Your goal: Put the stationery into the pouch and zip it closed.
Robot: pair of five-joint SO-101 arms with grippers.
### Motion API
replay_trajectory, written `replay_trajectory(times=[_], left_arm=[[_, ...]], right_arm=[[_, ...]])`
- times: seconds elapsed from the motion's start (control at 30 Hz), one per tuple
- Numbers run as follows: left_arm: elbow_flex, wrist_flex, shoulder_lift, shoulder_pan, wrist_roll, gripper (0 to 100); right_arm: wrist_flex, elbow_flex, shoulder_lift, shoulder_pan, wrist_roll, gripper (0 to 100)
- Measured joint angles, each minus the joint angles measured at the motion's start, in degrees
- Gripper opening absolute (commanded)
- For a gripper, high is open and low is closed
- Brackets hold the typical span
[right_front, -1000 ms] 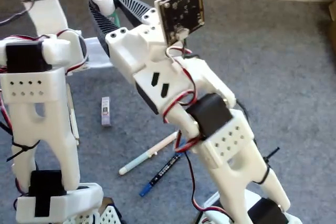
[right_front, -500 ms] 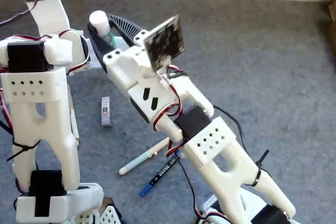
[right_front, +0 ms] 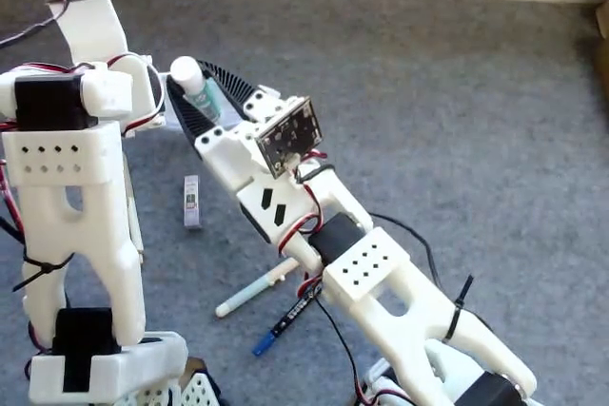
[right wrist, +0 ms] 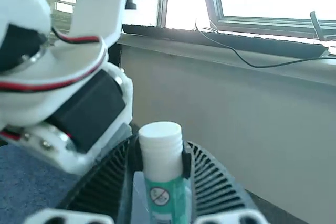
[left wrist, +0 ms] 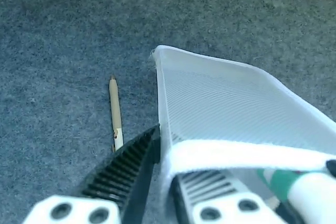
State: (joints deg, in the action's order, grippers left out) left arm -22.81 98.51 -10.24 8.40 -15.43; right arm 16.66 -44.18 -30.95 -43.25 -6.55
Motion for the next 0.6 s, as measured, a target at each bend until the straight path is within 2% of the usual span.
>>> replay_trajectory(times=[0.33,0.53,0.6], left_arm=[[0.1,0.1,0.1,0.0,0.0,1],[0.1,0.1,0.1,0.0,0.0,1],[0.1,0.1,0.1,-0.1,0.0,1]], right_arm=[[1.1,-3.6,-1.2,-0.1,0.0,0.9],[-0.6,-3.6,-1.3,-0.1,0.0,16.7],[-2.4,-3.6,-1.6,-0.2,0.0,17.7]])
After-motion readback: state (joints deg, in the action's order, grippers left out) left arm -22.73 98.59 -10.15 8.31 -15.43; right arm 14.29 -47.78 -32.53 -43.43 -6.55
